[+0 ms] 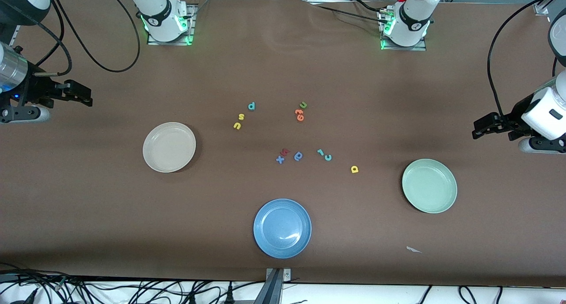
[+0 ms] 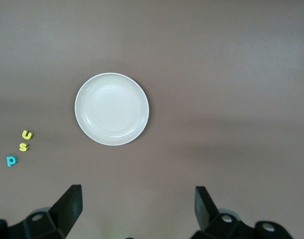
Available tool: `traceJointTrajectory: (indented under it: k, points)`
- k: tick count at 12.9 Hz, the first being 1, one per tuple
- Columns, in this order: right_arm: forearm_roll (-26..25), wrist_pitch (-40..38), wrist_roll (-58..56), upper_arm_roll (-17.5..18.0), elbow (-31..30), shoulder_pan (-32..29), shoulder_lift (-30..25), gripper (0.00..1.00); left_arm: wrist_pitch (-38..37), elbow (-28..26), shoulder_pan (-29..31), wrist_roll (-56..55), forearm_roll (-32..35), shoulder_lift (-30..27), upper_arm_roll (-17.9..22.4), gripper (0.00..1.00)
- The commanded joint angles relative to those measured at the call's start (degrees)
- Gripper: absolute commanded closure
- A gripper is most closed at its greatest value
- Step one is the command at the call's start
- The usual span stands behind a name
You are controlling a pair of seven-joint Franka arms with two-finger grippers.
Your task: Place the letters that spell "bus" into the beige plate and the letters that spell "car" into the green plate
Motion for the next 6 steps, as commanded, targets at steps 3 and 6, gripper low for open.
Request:
traceJointTrajectory:
  k: [3, 6]
  points:
    - [-0.1, -1.3, 1.1, 0.0, 1.6, -0.2, 1.6, 0.00, -0.3, -0.2, -0.3, 0.7, 1.8, -0.3, -0.1, 0.00]
    - [1.8, -1.3, 0.9, -0.1, 1.5, -0.2, 1.6, 0.00, -0.3, -0.2, -0.2, 0.8, 1.8, -0.3, -0.1, 0.00]
